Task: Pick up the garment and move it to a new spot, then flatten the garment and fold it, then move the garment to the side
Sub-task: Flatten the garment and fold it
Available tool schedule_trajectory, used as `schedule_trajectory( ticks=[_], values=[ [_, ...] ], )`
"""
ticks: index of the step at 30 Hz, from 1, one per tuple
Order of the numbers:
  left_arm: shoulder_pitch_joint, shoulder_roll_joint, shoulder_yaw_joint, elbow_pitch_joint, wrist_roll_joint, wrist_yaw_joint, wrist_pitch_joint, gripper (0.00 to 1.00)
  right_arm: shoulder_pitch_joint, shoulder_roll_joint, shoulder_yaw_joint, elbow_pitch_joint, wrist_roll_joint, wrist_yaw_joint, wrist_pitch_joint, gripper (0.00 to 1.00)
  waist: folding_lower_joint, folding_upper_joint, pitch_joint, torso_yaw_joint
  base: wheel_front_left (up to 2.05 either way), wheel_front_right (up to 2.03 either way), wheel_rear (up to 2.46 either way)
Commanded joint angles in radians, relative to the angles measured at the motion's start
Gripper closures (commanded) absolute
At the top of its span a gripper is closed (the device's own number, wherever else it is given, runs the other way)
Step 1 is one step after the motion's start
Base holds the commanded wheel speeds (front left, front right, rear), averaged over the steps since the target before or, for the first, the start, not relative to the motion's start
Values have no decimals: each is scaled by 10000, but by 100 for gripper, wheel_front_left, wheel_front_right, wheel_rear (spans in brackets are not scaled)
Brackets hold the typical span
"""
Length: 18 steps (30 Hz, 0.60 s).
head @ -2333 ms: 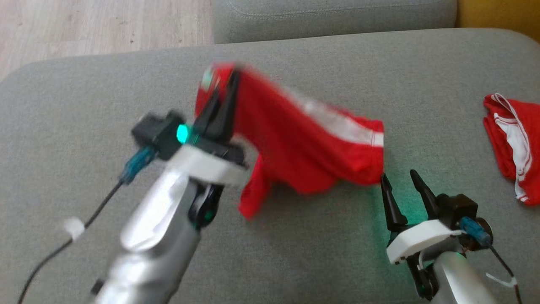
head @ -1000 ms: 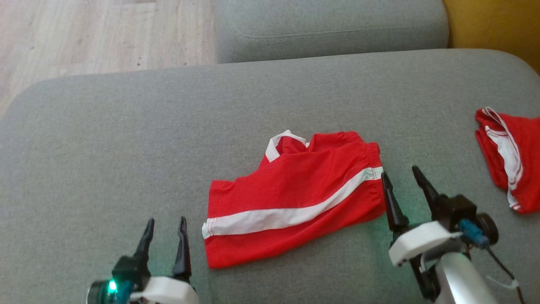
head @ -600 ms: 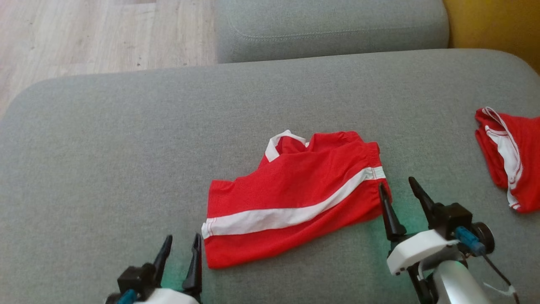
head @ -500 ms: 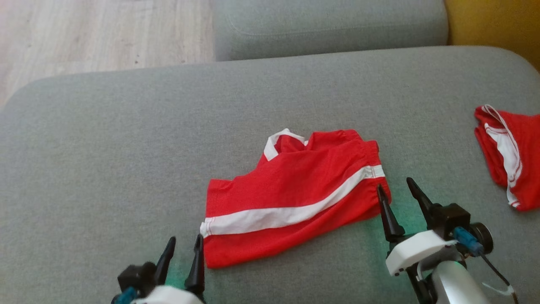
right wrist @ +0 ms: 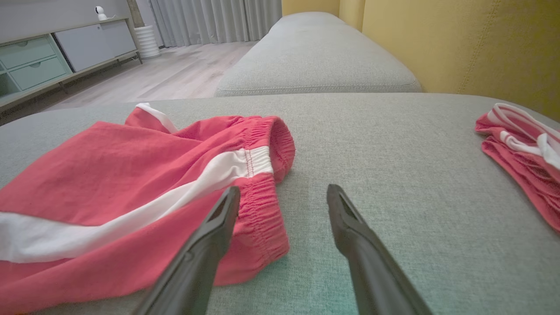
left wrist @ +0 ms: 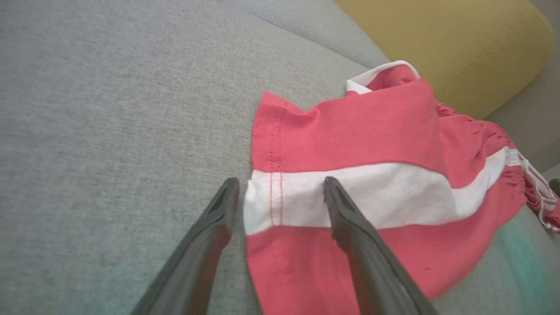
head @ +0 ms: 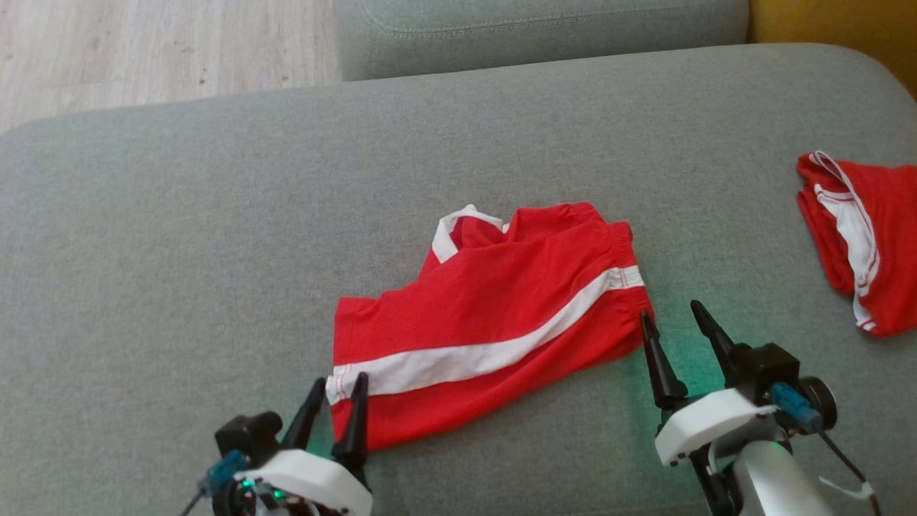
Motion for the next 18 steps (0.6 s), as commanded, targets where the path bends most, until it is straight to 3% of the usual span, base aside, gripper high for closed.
schedule_trajectory(
  ticks=[1,15,17,18],
  values=[
    [-507,117,301,-217,-42,-57,-66,0,-474,-3,201,-245,45,33,-80,0,-1,-1,7,-2,0,0,0],
    [-807,-13,-143,707,-370,-59,-66,0,-567,-3,241,-210,118,33,-80,0,-1,-1,147,-55,0,0,0],
    [-852,-25,-380,790,-554,-59,-66,12,-584,-3,216,-219,132,33,-80,0,-1,-1,170,-61,0,0,0],
    [-878,-22,-506,834,-650,-59,-66,51,-591,-3,203,-222,133,33,-80,0,-1,-1,180,-61,0,0,0]
  ],
)
